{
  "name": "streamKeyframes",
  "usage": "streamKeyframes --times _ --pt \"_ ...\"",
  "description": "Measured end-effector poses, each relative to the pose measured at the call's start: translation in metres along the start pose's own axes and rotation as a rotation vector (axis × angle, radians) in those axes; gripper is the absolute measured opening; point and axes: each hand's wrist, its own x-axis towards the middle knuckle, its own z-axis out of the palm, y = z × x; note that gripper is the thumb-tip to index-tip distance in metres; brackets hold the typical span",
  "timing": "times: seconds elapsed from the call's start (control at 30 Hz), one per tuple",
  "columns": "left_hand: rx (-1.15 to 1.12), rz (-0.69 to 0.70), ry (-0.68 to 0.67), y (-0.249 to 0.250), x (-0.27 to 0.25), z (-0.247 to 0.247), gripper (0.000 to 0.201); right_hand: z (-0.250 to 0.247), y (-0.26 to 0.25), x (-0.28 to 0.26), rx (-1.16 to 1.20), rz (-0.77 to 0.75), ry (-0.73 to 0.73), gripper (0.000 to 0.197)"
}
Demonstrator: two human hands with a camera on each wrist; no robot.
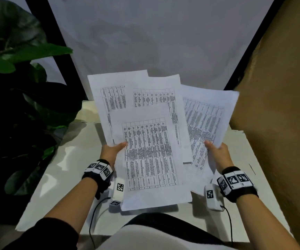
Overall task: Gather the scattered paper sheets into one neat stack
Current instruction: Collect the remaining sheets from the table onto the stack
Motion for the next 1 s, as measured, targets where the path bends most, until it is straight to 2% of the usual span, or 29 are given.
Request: streamKeyframes --times 0.07,0.17,0.27,0.37,0.5,0.6,0.67,0.73,0.8,0.83,0.93,0.97,1.0 --pt "-0.021 0.015 -0.038 0.007 -0.010 0.009 0.041 0.006 -0.002 -0.003 -0.029 0.011 -0.060 0.034" --pt "-0.069 0.052 -0.090 0.014 -0.021 0.019 0.046 0.015 -0.006 -0.010 -0.010 0.033 -0.154 0.018" --pt "-0.082 0.019 -0.180 0.009 -0.017 0.023 0.043 0.021 -0.009 -0.018 0.056 0.040 -0.224 0.014" --pt "-0.072 0.001 -0.275 0.007 -0.020 0.028 0.038 0.026 -0.012 -0.024 0.150 0.063 -0.237 0.022" --pt "-0.013 0.026 -0.351 0.004 -0.021 0.030 0.021 0.030 -0.012 -0.027 0.159 0.046 -0.238 0.028" --pt "0.012 0.070 -0.285 0.004 -0.023 0.028 0.035 0.030 -0.012 -0.027 0.193 0.049 -0.254 0.029" --pt "0.028 0.080 -0.204 0.004 -0.022 0.027 0.047 0.028 -0.010 -0.025 0.339 0.076 -0.344 0.049" --pt "0.014 0.091 -0.173 0.007 -0.027 0.026 0.047 0.026 -0.011 -0.023 0.375 0.082 -0.381 0.060" --pt "-0.040 0.116 -0.169 0.013 -0.033 0.028 0.033 0.027 -0.016 -0.025 0.245 0.021 -0.356 0.046" --pt "-0.058 0.113 -0.153 0.017 -0.036 0.030 0.032 0.029 -0.019 -0.026 0.190 -0.014 -0.324 0.040" --pt "-0.169 0.129 -0.120 0.019 -0.035 0.032 0.071 0.035 -0.026 -0.026 0.121 -0.098 -0.253 0.035" --pt "-0.186 0.143 -0.127 0.019 -0.034 0.031 0.074 0.037 -0.029 -0.027 0.109 -0.118 -0.222 0.034" --pt "-0.153 0.165 -0.132 0.021 -0.034 0.030 0.066 0.039 -0.031 -0.028 0.101 -0.139 -0.203 0.035"
